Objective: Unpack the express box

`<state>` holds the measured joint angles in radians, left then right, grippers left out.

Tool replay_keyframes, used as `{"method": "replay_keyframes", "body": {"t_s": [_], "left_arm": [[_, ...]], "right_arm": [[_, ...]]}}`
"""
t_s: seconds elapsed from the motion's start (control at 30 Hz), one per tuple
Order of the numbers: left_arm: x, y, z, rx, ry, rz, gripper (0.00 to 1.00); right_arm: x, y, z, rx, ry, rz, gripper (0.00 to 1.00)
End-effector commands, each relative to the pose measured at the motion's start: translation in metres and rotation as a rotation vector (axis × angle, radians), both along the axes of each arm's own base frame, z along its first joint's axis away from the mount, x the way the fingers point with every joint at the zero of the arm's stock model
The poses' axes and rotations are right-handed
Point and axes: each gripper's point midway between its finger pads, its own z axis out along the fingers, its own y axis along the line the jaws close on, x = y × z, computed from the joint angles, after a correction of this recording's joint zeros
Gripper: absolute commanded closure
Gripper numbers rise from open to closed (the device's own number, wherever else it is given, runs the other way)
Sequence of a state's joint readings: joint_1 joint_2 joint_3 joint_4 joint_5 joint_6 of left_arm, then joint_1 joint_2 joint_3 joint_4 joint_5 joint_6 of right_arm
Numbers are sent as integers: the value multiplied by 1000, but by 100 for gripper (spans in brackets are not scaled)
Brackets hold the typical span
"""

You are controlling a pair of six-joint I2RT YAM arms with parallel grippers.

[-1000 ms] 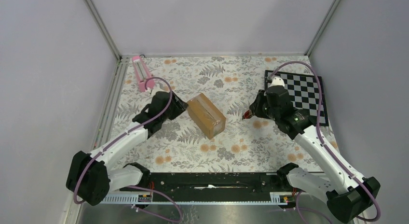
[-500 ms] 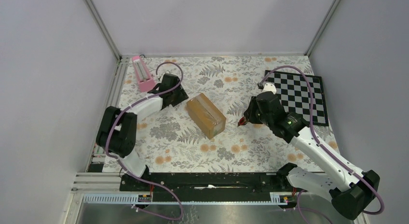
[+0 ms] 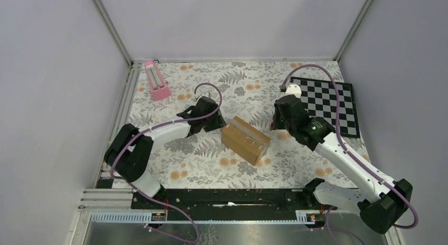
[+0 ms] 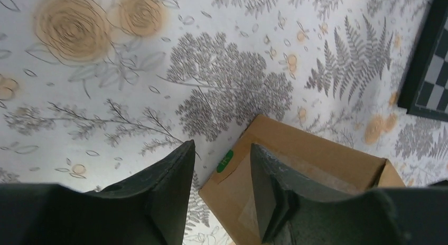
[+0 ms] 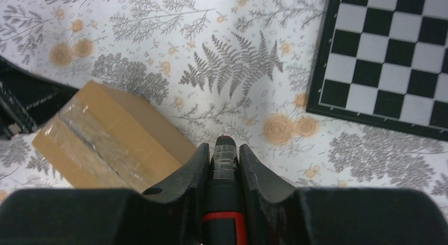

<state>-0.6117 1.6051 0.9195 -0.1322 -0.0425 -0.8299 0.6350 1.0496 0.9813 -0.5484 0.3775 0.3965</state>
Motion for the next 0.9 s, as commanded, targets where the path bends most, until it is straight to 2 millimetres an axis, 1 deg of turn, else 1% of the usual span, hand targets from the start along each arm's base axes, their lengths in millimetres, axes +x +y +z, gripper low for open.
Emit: {"method": "replay_keyframes", "body": {"t_s": [0.0, 0.07, 0.1, 0.17, 0.23, 0.27, 0.37, 0.47, 0.53, 0.63, 0.7, 0.77, 0.87], "left_arm": [[-3, -14, 27, -71, -71, -24, 51], [0, -8, 34, -61, -88, -22, 48], [1, -5, 40, -63, -97, -27, 47], [1, 5, 51, -62, -106, -34, 45], [0, 18, 65, -56, -127, -25, 43], [-3, 24, 72, -57, -138, -21, 43], [-25, 23, 84, -104, -133, -86, 38], [-48, 16, 89, -176, -108, -125, 27], [-61, 9, 88, -212, -87, -161, 25], [-76, 4, 83, -251, -67, -189, 24], [-80, 4, 79, -268, -58, -187, 24], [-85, 5, 78, -280, -51, -183, 25], [-90, 7, 81, -310, -63, -178, 24]], "right_arm": [[21, -2, 40, -71, -128, -10, 100], [24, 1, 45, -83, -151, 15, 100], [25, 5, 44, -78, -148, 37, 100], [25, 12, 40, -84, -112, 61, 100], [19, 17, 26, -98, -63, 85, 100], [15, 21, 21, -95, -49, 103, 100], [1, 37, 8, -59, -13, 179, 100], [-18, 60, -6, -36, 45, 253, 100], [-28, 68, -12, -56, 61, 258, 100], [-38, 71, -20, -49, 95, 234, 100], [-44, 73, -22, -37, 104, 231, 100], [-46, 71, -23, -24, 99, 215, 100], [-47, 68, -23, -21, 101, 205, 100]]}}
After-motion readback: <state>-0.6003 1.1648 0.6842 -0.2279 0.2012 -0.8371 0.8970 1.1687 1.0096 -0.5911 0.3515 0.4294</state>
